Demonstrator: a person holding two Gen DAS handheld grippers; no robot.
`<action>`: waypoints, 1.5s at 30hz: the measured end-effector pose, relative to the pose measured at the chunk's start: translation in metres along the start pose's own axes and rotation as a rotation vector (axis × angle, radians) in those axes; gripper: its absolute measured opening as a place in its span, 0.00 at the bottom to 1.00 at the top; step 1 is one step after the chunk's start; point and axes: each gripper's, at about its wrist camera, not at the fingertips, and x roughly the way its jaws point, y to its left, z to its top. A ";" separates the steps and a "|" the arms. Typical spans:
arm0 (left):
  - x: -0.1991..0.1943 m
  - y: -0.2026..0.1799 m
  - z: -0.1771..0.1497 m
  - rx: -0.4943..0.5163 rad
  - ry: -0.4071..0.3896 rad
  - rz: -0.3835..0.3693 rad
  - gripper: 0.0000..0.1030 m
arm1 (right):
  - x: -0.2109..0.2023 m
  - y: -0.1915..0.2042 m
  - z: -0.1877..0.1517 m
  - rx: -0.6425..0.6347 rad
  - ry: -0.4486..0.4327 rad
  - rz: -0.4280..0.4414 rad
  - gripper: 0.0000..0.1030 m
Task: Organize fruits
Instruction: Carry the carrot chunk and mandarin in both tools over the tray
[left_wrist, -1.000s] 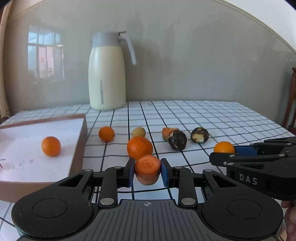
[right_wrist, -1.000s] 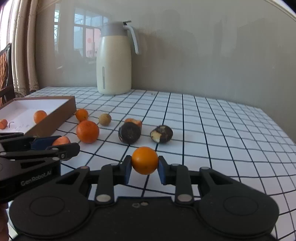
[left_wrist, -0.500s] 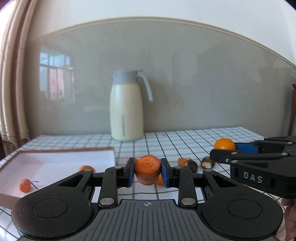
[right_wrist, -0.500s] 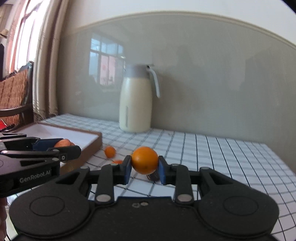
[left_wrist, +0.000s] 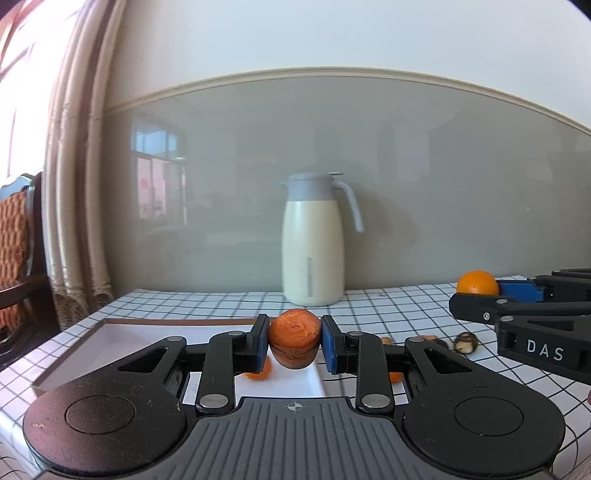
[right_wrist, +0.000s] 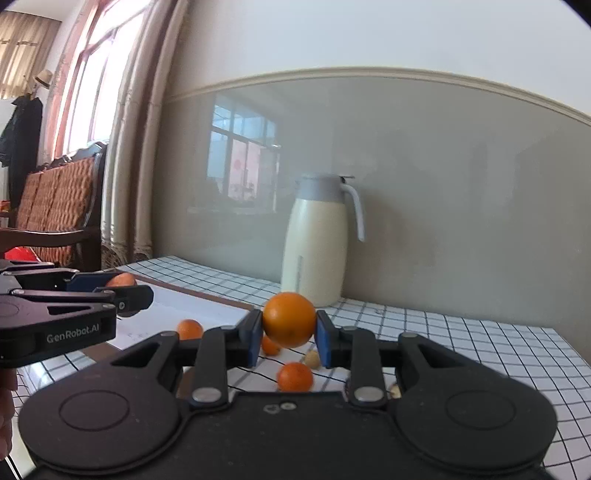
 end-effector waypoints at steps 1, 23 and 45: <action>-0.004 0.004 0.000 -0.003 -0.007 0.007 0.29 | 0.000 0.004 0.002 -0.003 -0.008 0.007 0.21; -0.031 0.076 -0.004 -0.065 -0.032 0.137 0.29 | 0.015 0.077 0.019 -0.074 -0.052 0.134 0.21; -0.009 0.140 0.004 -0.139 -0.041 0.280 0.29 | 0.065 0.106 0.045 -0.075 -0.053 0.184 0.21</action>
